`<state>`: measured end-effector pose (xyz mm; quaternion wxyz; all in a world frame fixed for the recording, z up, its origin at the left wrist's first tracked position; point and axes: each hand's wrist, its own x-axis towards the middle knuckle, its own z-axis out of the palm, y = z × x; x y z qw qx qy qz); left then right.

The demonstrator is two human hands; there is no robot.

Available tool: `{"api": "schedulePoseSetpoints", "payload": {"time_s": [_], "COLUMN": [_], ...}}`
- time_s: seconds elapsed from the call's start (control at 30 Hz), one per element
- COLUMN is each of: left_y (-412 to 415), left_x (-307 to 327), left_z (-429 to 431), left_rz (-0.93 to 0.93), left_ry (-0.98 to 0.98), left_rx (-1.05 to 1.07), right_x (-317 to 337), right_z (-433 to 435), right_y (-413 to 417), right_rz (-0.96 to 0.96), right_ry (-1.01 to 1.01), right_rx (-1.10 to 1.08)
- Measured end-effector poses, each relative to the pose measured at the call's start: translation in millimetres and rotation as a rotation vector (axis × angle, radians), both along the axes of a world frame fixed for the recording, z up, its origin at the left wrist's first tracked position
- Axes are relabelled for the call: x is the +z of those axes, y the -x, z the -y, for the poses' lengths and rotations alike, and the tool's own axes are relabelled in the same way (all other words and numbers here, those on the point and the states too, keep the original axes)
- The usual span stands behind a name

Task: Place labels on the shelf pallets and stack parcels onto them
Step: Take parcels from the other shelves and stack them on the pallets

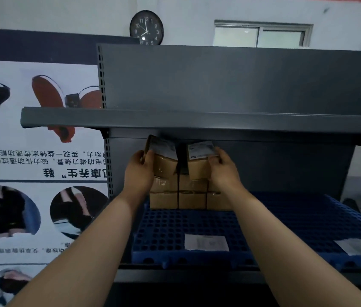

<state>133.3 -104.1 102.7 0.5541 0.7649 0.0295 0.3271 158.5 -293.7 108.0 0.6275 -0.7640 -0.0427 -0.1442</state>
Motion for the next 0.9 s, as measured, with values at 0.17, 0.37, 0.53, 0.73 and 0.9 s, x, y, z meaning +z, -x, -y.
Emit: {"api": "schedulePoseSetpoints", "payload": {"time_s": [0.17, 0.37, 0.53, 0.73, 0.9], "left_y": [-27.3, -48.1, -56.8, -58.0, -65.0], "left_x": [2.0, -2.1, -16.1, -19.9, -25.2], "left_z": [-2.7, -4.4, -10.3, -4.9, -4.2], "left_rz": [-0.061, -0.119, -0.156, -0.138, -0.126], "left_ry": [-0.003, -0.075, -0.183, -0.167, -0.132], "left_rx": [0.009, -0.008, -0.046, -0.053, -0.035], "right_x": [9.6, 14.4, 15.2, 9.8, 4.7], "right_z": [-16.4, -18.7, -15.8, -11.3, -6.0], "right_y": [-19.2, -34.7, -40.1, -43.9, -45.5], "right_rz": [-0.007, -0.045, -0.042, -0.050, -0.047], "right_ry": [0.076, 0.256, 0.479, 0.609, 0.553], "right_rx": [-0.030, -0.014, -0.072, -0.117, -0.076]}}
